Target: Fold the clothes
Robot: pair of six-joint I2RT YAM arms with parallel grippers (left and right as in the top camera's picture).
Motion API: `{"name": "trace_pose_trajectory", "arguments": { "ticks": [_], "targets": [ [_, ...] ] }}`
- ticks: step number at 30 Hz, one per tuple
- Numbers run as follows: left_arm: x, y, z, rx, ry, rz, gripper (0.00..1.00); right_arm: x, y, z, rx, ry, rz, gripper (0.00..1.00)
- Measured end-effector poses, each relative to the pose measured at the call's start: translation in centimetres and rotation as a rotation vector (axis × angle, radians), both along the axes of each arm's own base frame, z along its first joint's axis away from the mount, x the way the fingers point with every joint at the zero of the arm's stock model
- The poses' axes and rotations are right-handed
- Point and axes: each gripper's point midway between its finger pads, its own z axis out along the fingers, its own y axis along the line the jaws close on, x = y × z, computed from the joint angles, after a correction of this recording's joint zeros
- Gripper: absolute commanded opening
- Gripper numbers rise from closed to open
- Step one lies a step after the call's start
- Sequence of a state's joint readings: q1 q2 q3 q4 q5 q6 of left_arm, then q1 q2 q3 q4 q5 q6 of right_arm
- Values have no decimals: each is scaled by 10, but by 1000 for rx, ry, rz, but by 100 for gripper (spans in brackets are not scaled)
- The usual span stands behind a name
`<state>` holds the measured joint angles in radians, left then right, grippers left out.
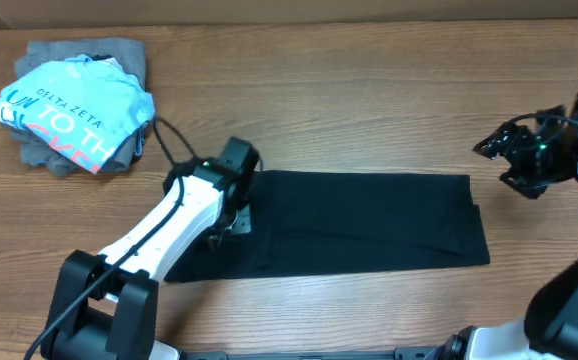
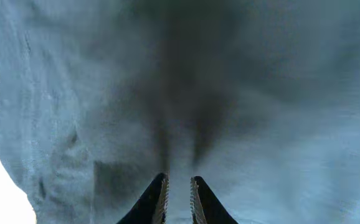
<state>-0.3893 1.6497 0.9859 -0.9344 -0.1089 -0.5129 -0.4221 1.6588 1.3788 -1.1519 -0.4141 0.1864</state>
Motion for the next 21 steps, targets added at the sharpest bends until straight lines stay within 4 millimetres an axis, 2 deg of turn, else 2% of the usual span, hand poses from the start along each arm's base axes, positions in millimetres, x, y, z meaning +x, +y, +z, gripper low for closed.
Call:
{"name": "trace_pose_trajectory", "arguments": {
  "ticks": [4, 6, 7, 9, 14, 17, 20, 21],
  "targets": [
    [-21, 21, -26, 17, 45, 49, 13, -13, 1, -2, -14, 55, -5, 80],
    [-23, 27, -30, 6, 42, 75, 12, -19, -2, -10, -41, 96, -26, 77],
    [-23, 29, -30, -3, 38, 89, 12, -21, -4, -15, -56, 108, -38, 73],
    [-24, 33, -31, -14, 31, 111, 12, -20, -9, -25, -81, 113, -59, 59],
    [-24, 52, -31, -15, 29, 190, 12, -12, -11, -49, -90, 61, -71, 49],
    [-24, 61, -31, -20, 30, 232, 13, -20, 0, -64, -56, 80, -53, 47],
    [-23, 73, -31, -26, 31, 292, 13, -40, 30, -82, 6, 146, 18, 48],
    [-23, 74, -31, -28, 32, 297, 13, -43, 33, -84, 9, 153, 30, 48]
  ]
}}
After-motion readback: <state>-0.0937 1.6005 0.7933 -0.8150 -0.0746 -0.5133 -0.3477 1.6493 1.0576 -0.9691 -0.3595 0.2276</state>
